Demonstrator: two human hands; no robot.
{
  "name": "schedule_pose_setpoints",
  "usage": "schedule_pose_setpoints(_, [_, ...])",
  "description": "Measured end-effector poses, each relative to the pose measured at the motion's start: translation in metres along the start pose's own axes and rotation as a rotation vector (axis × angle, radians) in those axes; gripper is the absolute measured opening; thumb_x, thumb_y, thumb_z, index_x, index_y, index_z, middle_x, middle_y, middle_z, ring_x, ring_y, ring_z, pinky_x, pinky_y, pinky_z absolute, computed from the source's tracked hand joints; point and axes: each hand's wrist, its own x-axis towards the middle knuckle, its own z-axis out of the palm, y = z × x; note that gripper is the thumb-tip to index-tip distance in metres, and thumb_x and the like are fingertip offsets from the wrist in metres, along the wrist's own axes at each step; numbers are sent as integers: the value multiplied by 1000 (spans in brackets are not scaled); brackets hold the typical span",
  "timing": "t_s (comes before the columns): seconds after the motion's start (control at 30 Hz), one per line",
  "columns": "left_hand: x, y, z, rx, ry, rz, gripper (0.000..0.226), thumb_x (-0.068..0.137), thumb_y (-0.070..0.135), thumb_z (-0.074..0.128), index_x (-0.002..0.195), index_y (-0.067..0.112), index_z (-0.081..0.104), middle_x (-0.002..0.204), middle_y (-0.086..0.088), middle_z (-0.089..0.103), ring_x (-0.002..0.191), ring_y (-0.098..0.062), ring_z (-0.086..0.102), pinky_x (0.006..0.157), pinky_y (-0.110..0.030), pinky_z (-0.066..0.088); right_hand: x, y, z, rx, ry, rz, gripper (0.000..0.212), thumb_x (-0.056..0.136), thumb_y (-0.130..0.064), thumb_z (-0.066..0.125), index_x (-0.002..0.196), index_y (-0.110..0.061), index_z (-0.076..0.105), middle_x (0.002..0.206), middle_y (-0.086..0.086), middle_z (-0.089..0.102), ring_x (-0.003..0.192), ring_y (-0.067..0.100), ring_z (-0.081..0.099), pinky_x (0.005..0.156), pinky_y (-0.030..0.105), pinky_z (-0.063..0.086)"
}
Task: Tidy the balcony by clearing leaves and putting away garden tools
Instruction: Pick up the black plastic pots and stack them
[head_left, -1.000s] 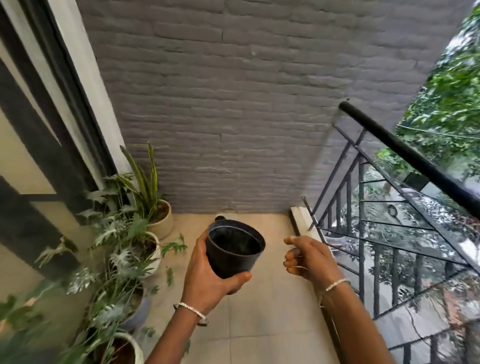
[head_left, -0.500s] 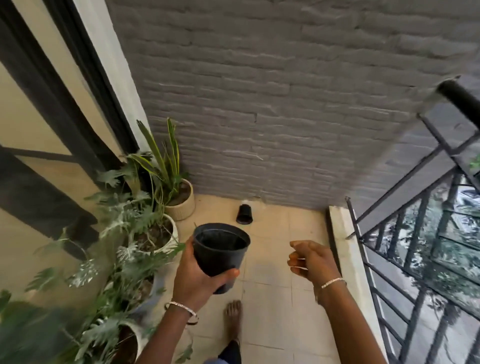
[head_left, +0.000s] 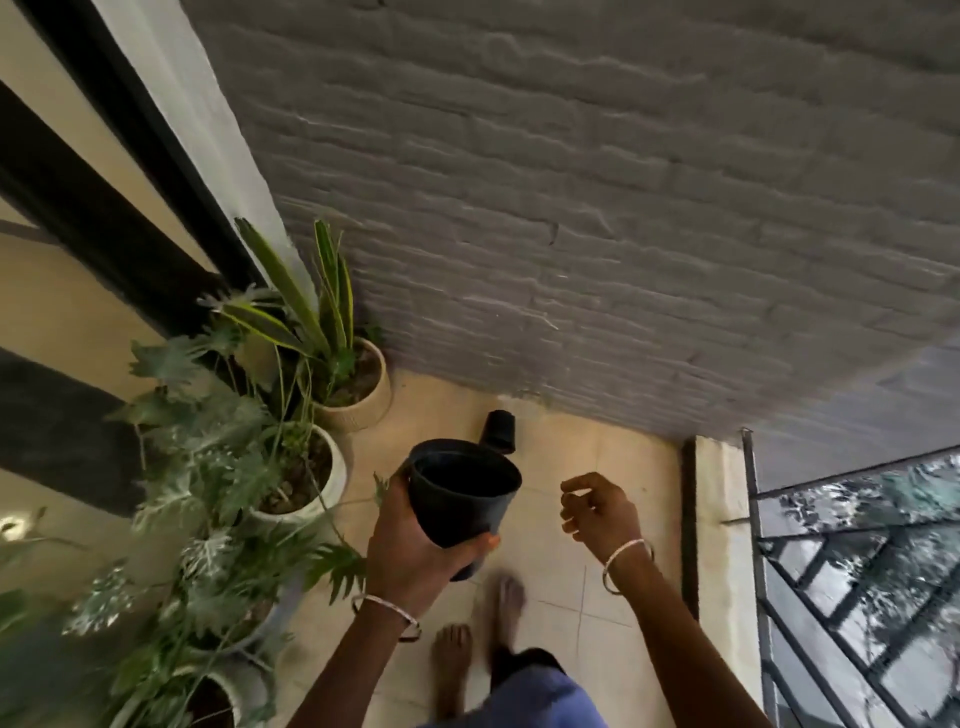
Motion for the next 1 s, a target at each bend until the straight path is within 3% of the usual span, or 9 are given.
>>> schedule_pose_setpoints(0.17, [56,-9,38,15,78,-106,113,38,55,90,136,33,39,129,9,55,117,-12,56,95,-42,53,89,27,9,-105,-112,83,19,89,-2,61,87,-20,66,73,12,68,56,19,61,52,27,48])
schedule_pose_setpoints(0.3, [108,-22,72,54,172,-185,114,38,52,90,138,30,38,130,8,54,118,-14,55,96,-37,51,173,48,24,-250,-133,106,21,85,-2,60,84,-23,66,74,6,70,66,24,67,69,40,59])
schedule_pose_setpoints(0.37, [132,-30,88,85,207,-203,114,38,53,88,138,30,37,130,10,52,118,-14,54,95,-32,49,214,58,37,-329,-132,123,22,85,-9,61,77,-29,64,77,4,72,72,25,69,74,40,59])
schedule_pose_setpoints(0.47, [172,-47,112,119,238,-206,113,40,49,88,139,31,36,125,18,47,114,-5,50,93,-27,46,275,75,63,-471,-167,142,16,86,-19,60,74,-30,61,89,2,74,84,26,68,74,26,51])
schedule_pose_setpoints(0.53, [198,-68,125,148,231,-219,114,42,47,90,140,28,35,129,16,47,116,-5,48,96,-30,47,313,88,83,-553,-202,136,8,89,-23,60,83,-26,66,96,3,74,92,26,66,70,23,43])
schedule_pose_setpoints(0.6, [223,-99,139,175,221,-250,118,42,52,88,143,28,33,136,8,49,121,-12,50,99,-39,49,354,107,106,-613,-255,138,9,91,-27,61,97,-23,66,99,5,73,96,27,66,72,24,44])
schedule_pose_setpoints(0.8, [274,-202,181,166,203,-357,121,40,59,84,144,31,30,137,6,49,124,-17,52,97,-47,51,465,177,186,-725,-392,88,59,88,-28,68,137,-21,37,122,13,61,115,34,56,91,39,48])
schedule_pose_setpoints(1.0, [309,-285,206,187,200,-401,118,40,64,79,142,29,33,133,7,51,118,-12,53,92,-35,52,551,239,260,-1024,-441,-73,85,89,-31,67,153,-35,12,143,12,39,123,35,44,95,47,45])
